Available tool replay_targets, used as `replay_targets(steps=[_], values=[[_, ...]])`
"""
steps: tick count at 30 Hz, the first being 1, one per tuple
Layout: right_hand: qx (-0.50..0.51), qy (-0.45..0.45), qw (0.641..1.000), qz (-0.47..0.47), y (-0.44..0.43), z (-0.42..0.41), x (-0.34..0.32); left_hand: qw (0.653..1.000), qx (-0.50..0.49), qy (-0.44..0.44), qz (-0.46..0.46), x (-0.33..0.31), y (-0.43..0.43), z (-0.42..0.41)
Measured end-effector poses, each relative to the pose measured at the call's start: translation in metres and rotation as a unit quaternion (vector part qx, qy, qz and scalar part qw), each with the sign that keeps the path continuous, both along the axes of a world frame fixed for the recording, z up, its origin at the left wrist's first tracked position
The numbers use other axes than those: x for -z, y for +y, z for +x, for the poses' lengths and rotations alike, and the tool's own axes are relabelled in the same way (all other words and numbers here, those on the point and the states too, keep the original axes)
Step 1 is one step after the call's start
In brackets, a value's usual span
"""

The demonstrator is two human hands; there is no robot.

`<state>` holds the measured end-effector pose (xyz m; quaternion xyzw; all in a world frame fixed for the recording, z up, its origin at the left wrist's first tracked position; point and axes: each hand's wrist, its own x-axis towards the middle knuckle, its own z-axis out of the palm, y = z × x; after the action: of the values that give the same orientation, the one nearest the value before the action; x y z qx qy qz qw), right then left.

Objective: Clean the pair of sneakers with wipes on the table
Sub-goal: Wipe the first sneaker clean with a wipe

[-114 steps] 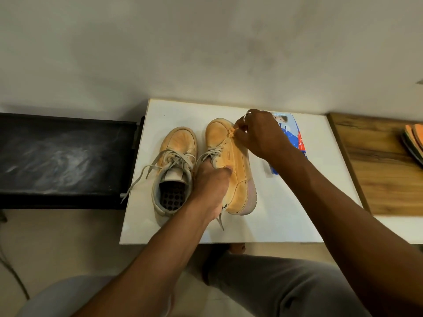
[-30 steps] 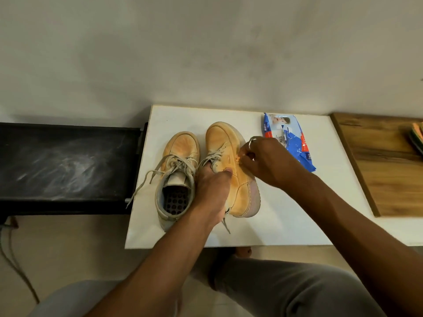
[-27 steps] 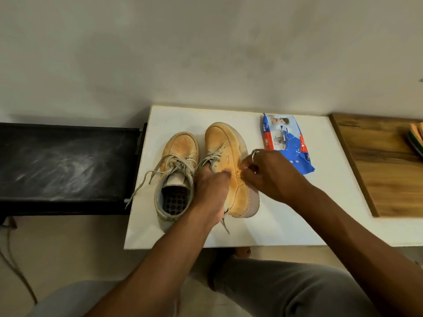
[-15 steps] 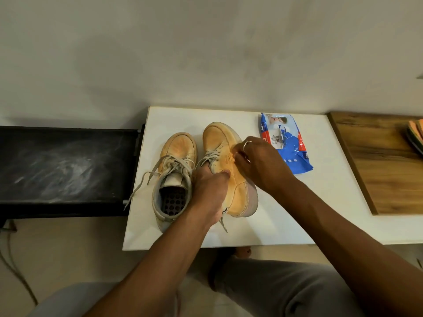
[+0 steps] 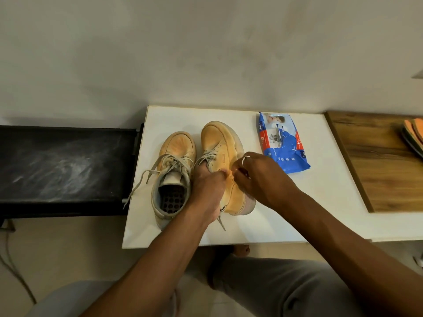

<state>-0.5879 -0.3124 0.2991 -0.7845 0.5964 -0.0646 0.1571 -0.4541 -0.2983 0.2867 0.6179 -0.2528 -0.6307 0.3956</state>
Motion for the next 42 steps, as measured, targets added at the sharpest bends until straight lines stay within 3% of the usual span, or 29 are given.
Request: replay_targets(steps=[5, 11, 21, 29, 35, 39, 42], values=[[0.01, -0.011, 0.999, -0.052, -0.026, 0.008, -0.001, 1.0, 0.011, -0.006, 0.002, 0.001, -0.002, 0.001], [-0.002, -0.016, 0.999, 0.047, 0.0, -0.002, -0.008, 1.0, -0.004, -0.006, 0.018, 0.003, -0.002, 0.001], [0.008, -0.015, 0.994, 0.106, 0.025, -0.008, -0.011, 1.0, -0.008, -0.011, 0.022, 0.002, -0.002, 0.002], [0.094, -0.063, 0.993, 0.026, 0.034, -0.001, 0.005, 1.0, 0.007, -0.009, 0.011, -0.002, -0.001, 0.001], [0.093, -0.136, 0.984, 0.069, 0.053, 0.003, 0.002, 1.0, 0.006, 0.007, 0.025, -0.004, 0.0, 0.002], [0.108, -0.139, 0.984, 0.024, 0.033, 0.004, -0.001, 1.0, 0.004, 0.013, 0.014, -0.006, -0.001, 0.0], [0.09, -0.154, 0.983, 0.044, 0.022, 0.009, -0.003, 0.999, -0.003, 0.049, 0.021, -0.008, 0.001, 0.001]])
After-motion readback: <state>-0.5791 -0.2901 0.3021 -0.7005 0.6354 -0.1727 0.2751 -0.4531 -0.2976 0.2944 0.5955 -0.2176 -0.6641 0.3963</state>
